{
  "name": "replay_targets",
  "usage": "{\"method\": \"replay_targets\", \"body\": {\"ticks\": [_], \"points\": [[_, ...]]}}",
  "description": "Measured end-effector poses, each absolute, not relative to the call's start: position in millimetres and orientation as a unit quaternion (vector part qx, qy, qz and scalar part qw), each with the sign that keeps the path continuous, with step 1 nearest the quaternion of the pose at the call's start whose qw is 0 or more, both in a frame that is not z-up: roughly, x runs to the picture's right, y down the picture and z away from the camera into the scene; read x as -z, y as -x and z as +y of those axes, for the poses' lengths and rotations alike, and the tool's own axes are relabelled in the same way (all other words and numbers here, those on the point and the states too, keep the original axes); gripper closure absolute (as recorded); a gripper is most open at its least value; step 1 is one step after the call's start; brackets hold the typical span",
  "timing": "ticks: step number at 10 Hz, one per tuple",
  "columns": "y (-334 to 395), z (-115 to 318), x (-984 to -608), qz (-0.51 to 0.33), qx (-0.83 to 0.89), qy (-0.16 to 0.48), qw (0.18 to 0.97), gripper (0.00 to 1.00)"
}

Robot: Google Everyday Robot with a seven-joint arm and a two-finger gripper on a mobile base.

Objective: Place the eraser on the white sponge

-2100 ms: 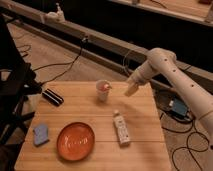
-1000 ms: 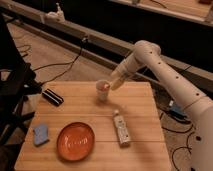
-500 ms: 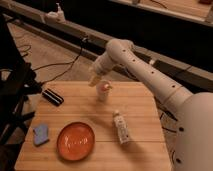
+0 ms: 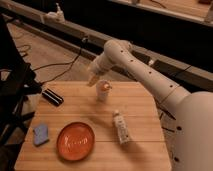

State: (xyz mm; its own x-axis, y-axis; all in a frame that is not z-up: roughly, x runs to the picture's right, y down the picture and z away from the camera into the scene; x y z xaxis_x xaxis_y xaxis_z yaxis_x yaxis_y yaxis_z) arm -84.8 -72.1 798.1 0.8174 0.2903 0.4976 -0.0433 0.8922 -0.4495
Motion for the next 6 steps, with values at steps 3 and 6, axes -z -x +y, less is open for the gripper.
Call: {"method": "replay_targets", "body": {"ticks": [3,6], "points": [[141.0,-77.3,-820.3,-0.302,-0.066,0.193,0.931,0.38],[186.4,-63.4,-840.3,-0.321,-0.049,0.206,0.923,0.38]]}}
